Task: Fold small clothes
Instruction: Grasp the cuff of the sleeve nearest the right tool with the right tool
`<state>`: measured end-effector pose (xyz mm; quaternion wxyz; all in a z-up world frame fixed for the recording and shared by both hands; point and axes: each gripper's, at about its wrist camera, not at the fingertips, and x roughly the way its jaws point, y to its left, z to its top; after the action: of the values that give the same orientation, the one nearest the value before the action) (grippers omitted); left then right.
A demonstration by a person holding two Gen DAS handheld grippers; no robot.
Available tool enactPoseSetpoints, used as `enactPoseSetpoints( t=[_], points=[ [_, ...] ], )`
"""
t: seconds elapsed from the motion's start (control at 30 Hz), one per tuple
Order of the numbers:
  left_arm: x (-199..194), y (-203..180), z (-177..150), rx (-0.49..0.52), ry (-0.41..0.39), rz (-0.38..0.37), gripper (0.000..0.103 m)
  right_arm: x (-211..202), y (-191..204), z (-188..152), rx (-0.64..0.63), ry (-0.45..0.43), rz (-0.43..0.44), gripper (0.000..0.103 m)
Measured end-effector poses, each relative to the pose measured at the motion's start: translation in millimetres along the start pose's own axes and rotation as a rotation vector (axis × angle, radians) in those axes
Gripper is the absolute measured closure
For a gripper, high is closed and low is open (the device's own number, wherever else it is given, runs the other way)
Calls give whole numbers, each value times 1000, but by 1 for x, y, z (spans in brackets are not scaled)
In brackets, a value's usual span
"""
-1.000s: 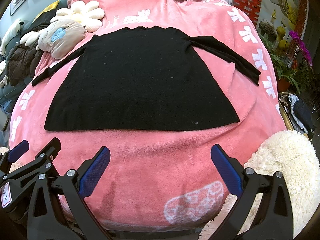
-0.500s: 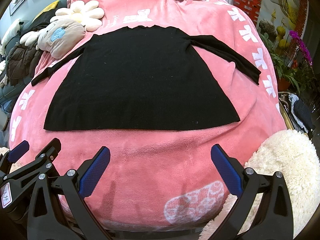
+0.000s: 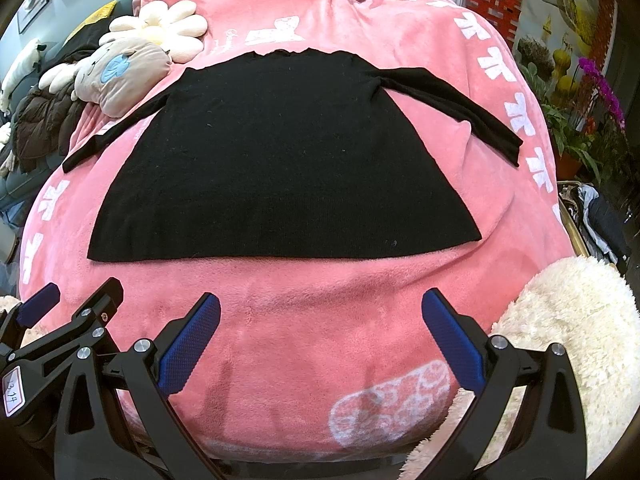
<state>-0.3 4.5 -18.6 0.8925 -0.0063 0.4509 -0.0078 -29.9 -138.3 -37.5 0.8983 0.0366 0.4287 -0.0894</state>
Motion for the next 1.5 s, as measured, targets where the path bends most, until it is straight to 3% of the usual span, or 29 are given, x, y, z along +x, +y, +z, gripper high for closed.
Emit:
enactPoseSetpoints(
  t=[0.17,0.33,0.5,0.7,0.73,0.83,0.9,1.0,1.3,1.4,1.43,1.47,1.5],
  points=[
    [-4,7,8,-59,8,-62,16,7,-15,14,52,16,34,5],
    [-11,7,28,-49,-5,-87,15,11,-56,61,120,-29,18,5],
    [-9,4,55,-77,5,-107,14,44,-151,123,284,-59,-74,5],
    [5,-4,93,-91,-4,-106,13,116,-269,168,539,-21,-103,5],
    [10,-5,98,-92,3,-103,13,132,-287,174,576,-13,-89,9],
    [28,-12,113,-87,24,-98,13,179,-328,183,721,25,-23,34],
    [37,-16,119,-76,34,-94,13,205,-353,182,845,37,12,39],
    [52,-25,129,-64,53,-88,13,236,-378,181,979,34,9,39],
    [83,-39,139,-51,102,-92,13,300,-403,197,1078,72,-30,39],
    [87,-42,137,-37,111,-96,13,306,-406,205,1076,47,-20,61],
    [88,-43,137,-32,112,-98,13,304,-407,210,1074,24,-5,83],
    [89,-43,138,-29,113,-99,13,299,-407,216,1073,1,-2,97],
    [90,-43,138,-27,116,-100,13,291,-406,222,1065,-38,4,98]
  ],
)
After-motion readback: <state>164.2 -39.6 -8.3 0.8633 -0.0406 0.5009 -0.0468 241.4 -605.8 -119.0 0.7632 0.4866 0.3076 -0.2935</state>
